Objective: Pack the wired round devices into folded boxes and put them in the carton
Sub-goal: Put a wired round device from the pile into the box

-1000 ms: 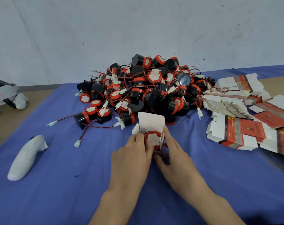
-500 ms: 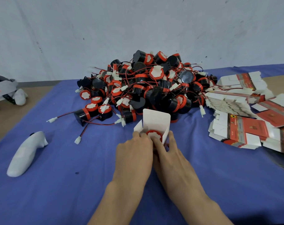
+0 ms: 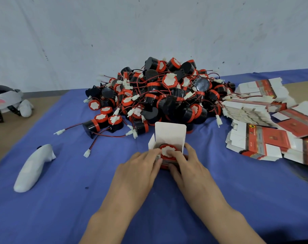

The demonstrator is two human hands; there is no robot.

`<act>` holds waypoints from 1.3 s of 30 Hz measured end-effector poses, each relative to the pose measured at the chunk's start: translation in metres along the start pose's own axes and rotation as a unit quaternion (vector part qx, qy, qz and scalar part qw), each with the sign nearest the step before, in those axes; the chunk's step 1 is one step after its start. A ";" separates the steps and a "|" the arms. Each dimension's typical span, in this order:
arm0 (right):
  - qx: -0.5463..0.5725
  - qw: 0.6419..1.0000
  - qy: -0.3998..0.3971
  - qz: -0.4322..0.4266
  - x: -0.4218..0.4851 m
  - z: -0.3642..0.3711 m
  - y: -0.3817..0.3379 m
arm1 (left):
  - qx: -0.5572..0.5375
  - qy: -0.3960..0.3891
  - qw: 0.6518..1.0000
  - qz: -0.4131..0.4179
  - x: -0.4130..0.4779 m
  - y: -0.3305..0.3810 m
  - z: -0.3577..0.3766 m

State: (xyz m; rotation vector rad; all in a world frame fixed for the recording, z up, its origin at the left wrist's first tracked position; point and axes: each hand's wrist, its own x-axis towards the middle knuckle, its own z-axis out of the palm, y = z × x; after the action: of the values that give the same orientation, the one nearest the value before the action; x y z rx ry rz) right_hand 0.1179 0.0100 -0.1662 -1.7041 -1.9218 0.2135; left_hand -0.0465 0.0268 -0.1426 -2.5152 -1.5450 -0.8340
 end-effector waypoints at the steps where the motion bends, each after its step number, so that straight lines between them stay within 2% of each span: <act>1: 0.002 1.000 -0.001 -0.004 0.000 -0.001 0.001 | -0.001 0.020 1.000 0.014 0.000 0.001 0.000; 8: 0.006 1.000 -0.010 -0.015 0.000 -0.005 0.005 | 0.065 0.047 0.996 0.031 0.005 -0.001 0.006; 12: 0.017 1.000 -0.010 -0.024 0.000 -0.006 0.006 | 0.068 0.096 0.991 0.056 0.008 0.003 0.005; 15: 0.023 0.999 -0.002 -0.029 -0.001 -0.006 0.006 | -0.062 0.142 0.988 0.022 0.010 0.010 0.004; 17: 0.029 0.999 0.006 -0.037 -0.001 -0.005 0.006 | -0.163 0.139 0.977 -0.022 0.012 0.014 0.005; 19: 0.023 0.999 0.004 -0.037 -0.002 -0.005 0.007 | -0.174 0.131 0.975 -0.032 0.014 0.015 0.007; 20: 0.019 0.999 0.002 -0.037 -0.002 -0.005 0.008 | -0.148 0.128 0.980 -0.027 0.016 0.015 0.008; 24: 0.013 0.999 0.003 -0.036 -0.002 -0.005 0.009 | 0.083 0.095 0.992 0.002 0.022 0.010 0.010; 26: 0.014 0.999 0.005 -0.033 -0.002 -0.005 0.009 | 0.133 0.057 0.989 0.000 0.023 0.011 0.010; 34: 0.022 0.999 0.011 -0.031 -0.002 -0.004 0.011 | 0.198 -0.013 0.980 -0.033 0.022 0.019 0.005; 39: 0.013 0.999 0.014 -0.036 -0.003 -0.002 0.012 | 0.224 -0.025 0.973 -0.046 0.021 0.022 0.010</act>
State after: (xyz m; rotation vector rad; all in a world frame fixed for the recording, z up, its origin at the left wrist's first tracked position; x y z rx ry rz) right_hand 0.1292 0.0091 -0.1713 -1.6101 -1.9489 0.1858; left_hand -0.0166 0.0368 -0.1366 -2.1664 -1.6520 -0.3742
